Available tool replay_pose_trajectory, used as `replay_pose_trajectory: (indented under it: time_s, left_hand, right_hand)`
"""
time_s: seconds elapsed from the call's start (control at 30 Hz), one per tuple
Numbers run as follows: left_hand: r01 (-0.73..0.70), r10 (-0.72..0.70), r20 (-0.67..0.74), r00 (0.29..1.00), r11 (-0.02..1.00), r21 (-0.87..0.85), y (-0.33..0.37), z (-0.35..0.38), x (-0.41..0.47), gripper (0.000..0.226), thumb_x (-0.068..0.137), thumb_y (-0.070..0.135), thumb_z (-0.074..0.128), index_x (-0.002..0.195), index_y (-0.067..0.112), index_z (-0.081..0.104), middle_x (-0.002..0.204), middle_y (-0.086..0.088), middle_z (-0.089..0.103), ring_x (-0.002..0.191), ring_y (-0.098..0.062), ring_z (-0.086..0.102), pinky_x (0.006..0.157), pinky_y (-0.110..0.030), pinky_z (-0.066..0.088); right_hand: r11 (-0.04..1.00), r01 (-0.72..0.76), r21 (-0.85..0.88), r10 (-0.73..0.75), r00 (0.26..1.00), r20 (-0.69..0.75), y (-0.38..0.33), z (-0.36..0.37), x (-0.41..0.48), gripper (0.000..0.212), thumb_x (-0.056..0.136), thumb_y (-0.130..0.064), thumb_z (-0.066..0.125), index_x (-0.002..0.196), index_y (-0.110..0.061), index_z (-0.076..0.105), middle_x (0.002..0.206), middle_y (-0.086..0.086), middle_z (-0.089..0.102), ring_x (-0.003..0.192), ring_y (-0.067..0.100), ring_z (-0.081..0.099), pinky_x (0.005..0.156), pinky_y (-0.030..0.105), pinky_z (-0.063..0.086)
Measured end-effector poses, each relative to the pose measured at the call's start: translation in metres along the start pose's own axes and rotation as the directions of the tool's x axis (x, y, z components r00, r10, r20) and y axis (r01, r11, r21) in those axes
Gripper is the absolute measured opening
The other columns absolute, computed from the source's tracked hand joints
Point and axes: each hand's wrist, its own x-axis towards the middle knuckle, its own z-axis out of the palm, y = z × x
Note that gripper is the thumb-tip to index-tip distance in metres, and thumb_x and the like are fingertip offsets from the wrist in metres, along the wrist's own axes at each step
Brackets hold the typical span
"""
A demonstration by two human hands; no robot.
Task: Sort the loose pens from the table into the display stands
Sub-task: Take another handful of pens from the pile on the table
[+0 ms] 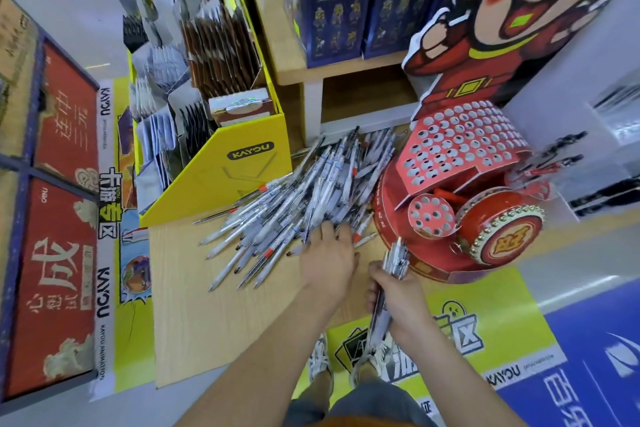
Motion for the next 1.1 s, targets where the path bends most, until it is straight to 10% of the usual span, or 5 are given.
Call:
replay_pose_trajectory:
  time_s: [0.27,0.57,0.97,1.1]
  left_hand:
    - [0.070,-0.062,0.037,0.997,0.959,-0.275,-0.019,0.010,-0.014,0.032,0.084,0.016,0.063,0.111,0.017,0.045,0.093,-0.009,0.067,0.079,-0.028,0.065,0.054,-0.030,0.037]
    - [0.440,-0.203,0.401,0.893,0.211,-0.873,-0.044,-0.003,-0.033,0.023,0.082,-0.004,0.070,0.091,0.008,0.052,0.084,-0.015,0.066,0.055,-0.014,0.061,0.051,-0.024,0.048]
    - [0.311,-0.079,0.305,0.949,0.389,-0.867,-0.039,-0.029,-0.024,0.023,0.088,-0.003,0.063,0.092,0.016,0.052,0.085,-0.018,0.069,0.068,-0.024,0.066,0.062,-0.032,0.055]
    - [0.369,-0.126,0.348,0.929,0.361,-0.856,-0.051,-0.025,-0.021,0.027,0.086,0.005,0.069,0.109,0.013,0.059,0.107,-0.020,0.066,0.099,-0.031,0.065,0.069,-0.031,0.057]
  right_hand:
    - [0.996,-0.075,0.046,0.076,0.997,-0.020,0.011,0.005,0.016,0.026,0.090,-0.010,0.068,0.105,0.008,0.059,0.077,0.019,0.068,0.043,0.016,0.050,0.041,0.025,0.042]
    - [0.989,-0.146,0.033,0.142,0.985,0.102,0.015,0.027,0.013,0.053,0.075,-0.028,0.083,0.105,0.011,0.063,0.063,0.014,0.063,0.048,0.024,0.056,0.048,0.030,0.049]
    - [0.971,-0.125,0.202,0.071,0.964,0.256,-0.009,0.033,0.005,0.029,0.081,-0.011,0.076,0.101,0.007,0.066,0.095,0.029,0.071,0.074,0.032,0.070,0.062,0.039,0.060]
    - [0.962,-0.122,0.246,0.065,0.972,0.226,-0.005,0.037,0.012,0.032,0.080,-0.011,0.077,0.105,0.007,0.068,0.092,0.023,0.073,0.071,0.030,0.072,0.061,0.035,0.058]
